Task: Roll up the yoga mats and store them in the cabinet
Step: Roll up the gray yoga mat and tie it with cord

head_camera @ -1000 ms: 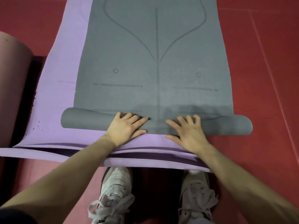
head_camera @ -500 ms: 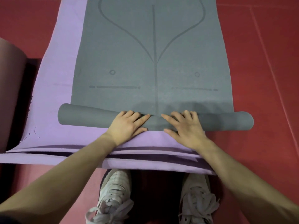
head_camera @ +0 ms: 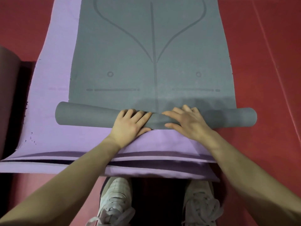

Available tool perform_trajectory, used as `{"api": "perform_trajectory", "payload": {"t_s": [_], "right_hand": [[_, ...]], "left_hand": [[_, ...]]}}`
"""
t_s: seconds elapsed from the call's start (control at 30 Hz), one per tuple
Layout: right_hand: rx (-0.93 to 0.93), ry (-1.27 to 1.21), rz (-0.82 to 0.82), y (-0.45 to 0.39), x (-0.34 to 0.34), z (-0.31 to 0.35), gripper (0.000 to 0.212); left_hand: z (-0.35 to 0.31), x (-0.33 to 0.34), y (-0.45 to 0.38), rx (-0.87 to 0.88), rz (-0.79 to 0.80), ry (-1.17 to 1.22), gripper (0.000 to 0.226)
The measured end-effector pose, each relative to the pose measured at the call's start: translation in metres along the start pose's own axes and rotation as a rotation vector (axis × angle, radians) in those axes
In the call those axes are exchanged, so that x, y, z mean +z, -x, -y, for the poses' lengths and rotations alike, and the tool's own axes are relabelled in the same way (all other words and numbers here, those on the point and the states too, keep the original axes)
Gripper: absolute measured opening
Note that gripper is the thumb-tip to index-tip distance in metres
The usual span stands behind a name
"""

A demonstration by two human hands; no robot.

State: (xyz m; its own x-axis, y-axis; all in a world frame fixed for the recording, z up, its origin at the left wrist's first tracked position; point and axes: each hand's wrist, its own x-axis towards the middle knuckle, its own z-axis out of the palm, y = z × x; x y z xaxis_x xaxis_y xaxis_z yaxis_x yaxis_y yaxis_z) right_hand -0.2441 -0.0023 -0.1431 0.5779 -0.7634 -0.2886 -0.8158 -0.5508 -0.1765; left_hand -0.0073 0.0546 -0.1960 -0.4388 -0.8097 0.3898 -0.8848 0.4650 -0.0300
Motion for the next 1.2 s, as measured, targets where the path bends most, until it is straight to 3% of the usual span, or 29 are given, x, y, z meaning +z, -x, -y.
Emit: {"api": "perform_trajectory", "payload": {"t_s": [0.1,0.2,0.43,0.57,0.73,0.8,0.93,1.07,1.2], "right_hand": [[0.013,0.120,-0.200,0.006,0.010,0.005,0.057],[0.044,0.162,-0.254,0.005,0.017,0.009,0.056],[0.039,-0.031,-0.003,-0.015,-0.012,-0.001,0.050],[0.046,-0.043,-0.019,-0.017,-0.012,-0.004,0.051],[0.069,-0.006,-0.329,-0.011,0.000,0.005,0.053],[0.085,-0.003,-0.355,-0.008,0.008,0.004,0.053],[0.116,-0.054,-0.276,-0.015,0.001,0.002,0.052],[0.110,-0.116,-0.210,-0.028,-0.014,-0.007,0.048],[0.129,-0.137,-0.152,-0.035,-0.015,-0.010,0.045]], "left_hand": [[0.015,-0.002,-0.016,0.000,0.055,0.059,0.054],[0.021,-0.002,-0.025,-0.009,0.100,0.105,0.055],[0.007,0.002,-0.014,-0.094,-0.014,-0.084,0.047],[0.007,0.006,-0.013,-0.100,0.010,-0.095,0.055],[0.030,0.003,-0.035,-0.080,0.068,0.037,0.058],[0.033,0.003,-0.039,-0.088,0.100,0.078,0.058],[0.034,0.001,-0.045,-0.114,0.148,0.125,0.062],[0.012,0.000,-0.043,-0.179,0.070,-0.050,0.044],[-0.002,-0.002,-0.039,-0.274,0.118,-0.081,0.047]]}}
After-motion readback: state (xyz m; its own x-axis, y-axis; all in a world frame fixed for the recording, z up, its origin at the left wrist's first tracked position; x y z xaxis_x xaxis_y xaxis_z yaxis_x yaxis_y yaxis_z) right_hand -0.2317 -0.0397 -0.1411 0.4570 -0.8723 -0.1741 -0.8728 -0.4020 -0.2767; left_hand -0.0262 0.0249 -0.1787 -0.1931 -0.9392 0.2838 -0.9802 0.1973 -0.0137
